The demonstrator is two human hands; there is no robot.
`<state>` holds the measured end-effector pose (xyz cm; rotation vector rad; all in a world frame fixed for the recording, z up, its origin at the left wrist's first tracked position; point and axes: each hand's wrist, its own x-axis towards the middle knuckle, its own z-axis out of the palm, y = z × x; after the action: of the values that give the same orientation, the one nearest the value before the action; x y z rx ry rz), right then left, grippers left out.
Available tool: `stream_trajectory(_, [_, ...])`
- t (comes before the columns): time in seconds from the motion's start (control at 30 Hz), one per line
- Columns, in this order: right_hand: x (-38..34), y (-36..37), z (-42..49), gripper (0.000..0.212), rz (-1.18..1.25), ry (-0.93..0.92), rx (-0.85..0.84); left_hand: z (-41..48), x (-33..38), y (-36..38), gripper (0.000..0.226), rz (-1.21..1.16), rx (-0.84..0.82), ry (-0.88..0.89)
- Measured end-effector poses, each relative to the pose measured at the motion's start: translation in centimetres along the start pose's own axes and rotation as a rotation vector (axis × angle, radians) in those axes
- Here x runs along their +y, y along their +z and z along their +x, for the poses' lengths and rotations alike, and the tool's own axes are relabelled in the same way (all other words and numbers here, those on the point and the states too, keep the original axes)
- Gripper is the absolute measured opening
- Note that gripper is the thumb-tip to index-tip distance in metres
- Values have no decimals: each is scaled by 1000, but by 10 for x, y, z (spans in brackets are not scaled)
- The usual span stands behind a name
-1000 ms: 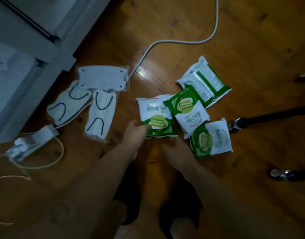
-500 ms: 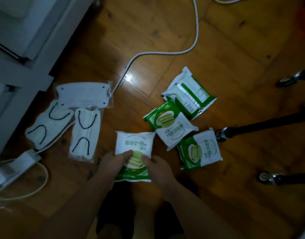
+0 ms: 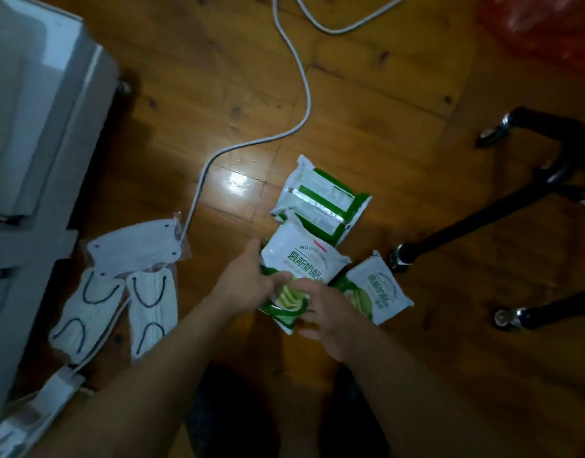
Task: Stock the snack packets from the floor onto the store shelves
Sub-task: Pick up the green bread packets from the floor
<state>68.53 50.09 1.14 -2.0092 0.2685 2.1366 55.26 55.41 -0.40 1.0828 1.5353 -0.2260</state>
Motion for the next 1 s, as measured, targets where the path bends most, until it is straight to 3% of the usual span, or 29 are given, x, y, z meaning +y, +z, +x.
stream_trajectory(0.1, [24, -1, 10, 40, 469, 38, -142, 24, 16, -6, 48, 361, -147, 153])
stream_trajectory(0.23, [37, 9, 36, 40, 952, 40, -182, 49, 44, 11, 70, 971, -238, 449])
stream_trajectory(0.4, [47, 30, 67, 38, 1166, -10, -165, 66, 43, 41, 69, 1321, -152, 609])
stream_trajectory(0.5, [51, 25, 80, 42, 1141, -31, -198, 72, 41, 36, 71, 1301, -93, 634])
stream_trajectory(0.6, [62, 11, 87, 41, 927, -60, -190, 72, 24, 26, 78, 1111, -93, 417])
stream_trajectory(0.67, [68, -5, 87, 43, 699, -87, -100, 64, 8, 20, 75, 721, -191, 122])
stream_trajectory(0.73, [67, -18, 80, 47, 397, -133, -10, 48, -13, 21, 53, 348, -244, -102])
stream_trajectory(0.83, [60, -39, 70, 45, -238, -360, 197, 31, -41, 36, 26, 66, -130, -133])
stream_trajectory(0.93, [44, -76, 64, 30, -811, -648, 524, 15, -56, 56, 22, -134, -18, -84])
stream_trajectory(1.0, [35, -105, 66, 41, -1155, -898, 649, 6, -62, 69, 18, -169, 29, -101])
